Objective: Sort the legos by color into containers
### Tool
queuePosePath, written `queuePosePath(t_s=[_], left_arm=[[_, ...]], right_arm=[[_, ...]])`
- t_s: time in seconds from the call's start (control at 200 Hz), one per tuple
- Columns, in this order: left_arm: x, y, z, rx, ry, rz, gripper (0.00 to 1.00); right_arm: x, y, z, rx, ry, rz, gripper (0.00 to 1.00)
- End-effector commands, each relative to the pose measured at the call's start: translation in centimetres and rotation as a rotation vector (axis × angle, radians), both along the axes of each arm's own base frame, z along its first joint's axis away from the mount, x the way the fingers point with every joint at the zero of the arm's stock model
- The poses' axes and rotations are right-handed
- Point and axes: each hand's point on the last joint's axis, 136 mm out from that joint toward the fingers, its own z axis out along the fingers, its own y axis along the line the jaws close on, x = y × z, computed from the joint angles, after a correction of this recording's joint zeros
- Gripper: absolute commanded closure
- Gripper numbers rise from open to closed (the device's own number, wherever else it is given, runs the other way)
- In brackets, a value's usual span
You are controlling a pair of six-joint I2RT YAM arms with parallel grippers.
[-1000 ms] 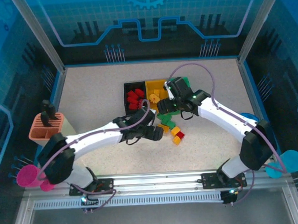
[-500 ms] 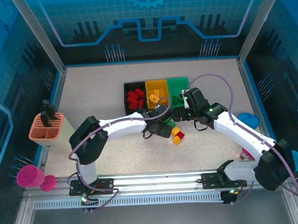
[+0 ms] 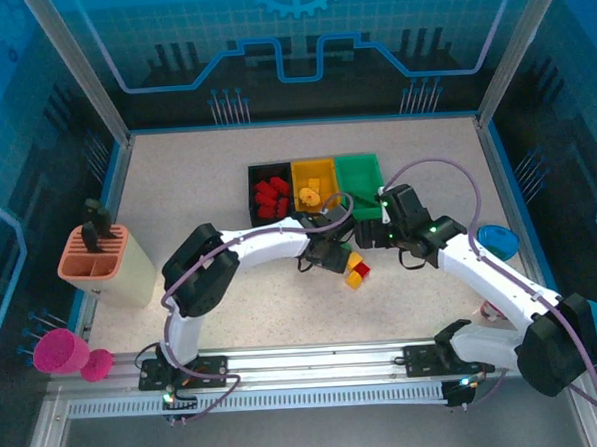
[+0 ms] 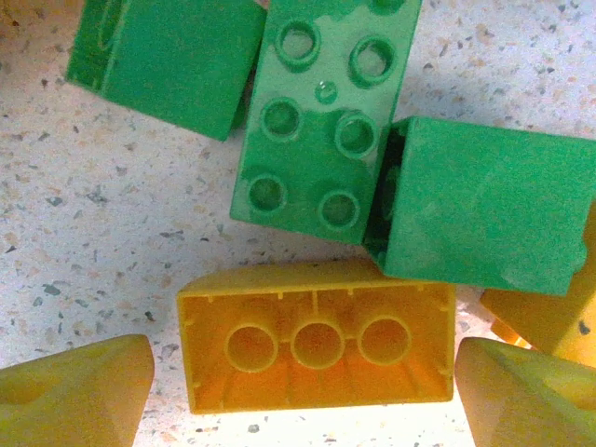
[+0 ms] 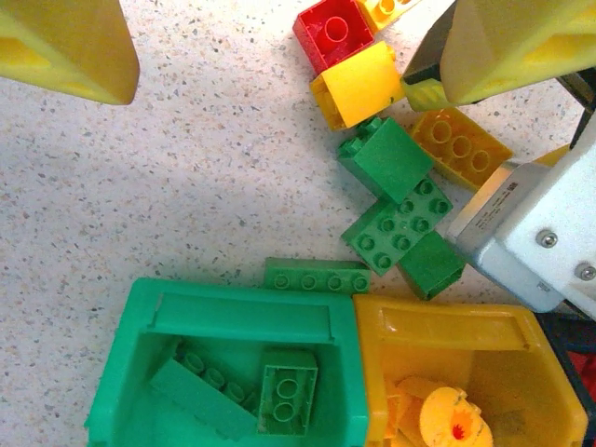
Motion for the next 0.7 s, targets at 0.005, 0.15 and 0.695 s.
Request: queuePosePath(t_s=[0.005, 0.15, 0.695], left_arm=[[0.2, -0.3, -0.8, 0.034, 0.008, -0.018, 0.15], [0.4, -0.2, -1.1, 0.047, 0.009, -0.022, 0.18], [0.5, 0.0, 0.4, 0.042, -0.019, -0.028, 0.41]], right_arm=[[-0.1, 1.0, 0.7, 0.058, -0.019, 0.028, 0.15], [-0.1, 1.0, 0.7, 0.063, -0.02, 0.029, 0.15], [-0.5, 0.8, 0.2, 0.071, -0.016, 0.021, 0.15]])
